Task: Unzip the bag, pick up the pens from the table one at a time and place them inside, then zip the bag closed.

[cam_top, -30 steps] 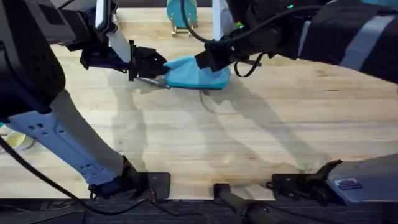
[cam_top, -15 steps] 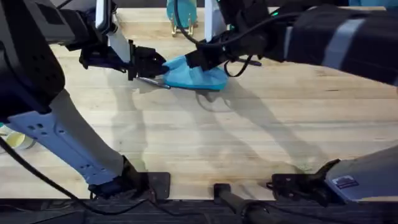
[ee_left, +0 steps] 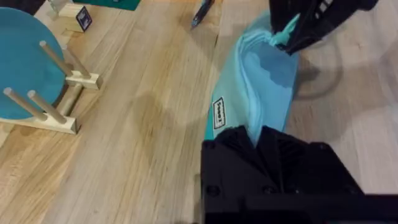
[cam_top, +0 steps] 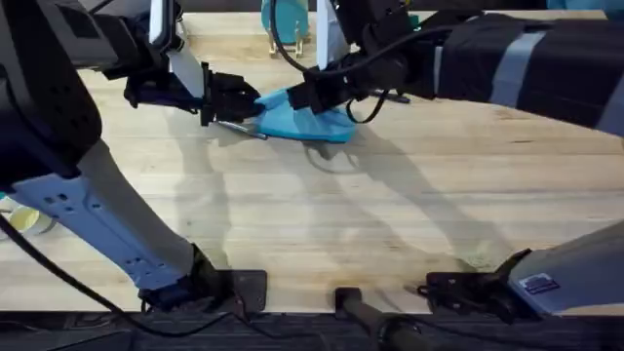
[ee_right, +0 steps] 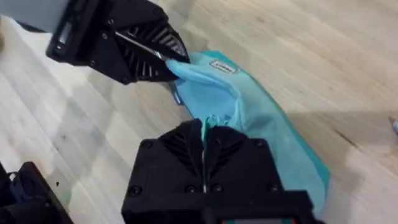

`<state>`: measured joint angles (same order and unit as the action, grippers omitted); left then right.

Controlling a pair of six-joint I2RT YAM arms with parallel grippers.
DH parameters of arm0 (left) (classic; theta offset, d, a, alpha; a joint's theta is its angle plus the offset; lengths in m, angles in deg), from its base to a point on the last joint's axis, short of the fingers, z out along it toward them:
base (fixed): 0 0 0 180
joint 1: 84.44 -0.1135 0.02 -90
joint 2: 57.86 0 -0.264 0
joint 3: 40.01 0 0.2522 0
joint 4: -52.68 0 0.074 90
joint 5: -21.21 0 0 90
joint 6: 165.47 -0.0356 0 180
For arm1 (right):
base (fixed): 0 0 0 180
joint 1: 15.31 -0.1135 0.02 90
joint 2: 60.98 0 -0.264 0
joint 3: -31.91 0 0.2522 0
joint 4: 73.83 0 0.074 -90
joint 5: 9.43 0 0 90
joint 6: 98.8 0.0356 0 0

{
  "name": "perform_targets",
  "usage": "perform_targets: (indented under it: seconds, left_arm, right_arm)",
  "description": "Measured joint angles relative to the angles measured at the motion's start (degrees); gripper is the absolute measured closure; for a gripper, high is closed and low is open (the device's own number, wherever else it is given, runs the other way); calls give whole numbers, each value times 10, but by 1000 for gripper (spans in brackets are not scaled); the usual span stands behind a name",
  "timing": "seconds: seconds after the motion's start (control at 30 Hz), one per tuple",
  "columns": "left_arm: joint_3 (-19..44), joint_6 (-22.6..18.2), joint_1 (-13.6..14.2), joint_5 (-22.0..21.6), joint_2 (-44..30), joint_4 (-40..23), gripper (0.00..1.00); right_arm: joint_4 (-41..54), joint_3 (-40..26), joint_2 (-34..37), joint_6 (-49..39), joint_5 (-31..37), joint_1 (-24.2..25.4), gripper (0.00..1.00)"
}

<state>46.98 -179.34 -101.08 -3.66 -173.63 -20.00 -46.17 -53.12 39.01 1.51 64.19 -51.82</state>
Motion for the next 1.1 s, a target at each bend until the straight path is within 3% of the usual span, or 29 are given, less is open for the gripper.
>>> perform_targets:
  seconds: [0.2,0.87,0.93,1.1]
  left_arm:
    - [0,0,0,9,0,-9,959]
    - [0,0,0,30,0,-41,960]
    - [0,0,0,33,0,-41,960]
    - [0,0,4,40,0,-41,959]
  right_arm:
    - [32,-10,0,-1,16,6,970]
    - [-30,-10,10,-13,18,21,955]
    - [-26,-11,10,-13,11,21,768]
    - [15,-20,10,-14,11,18,62]
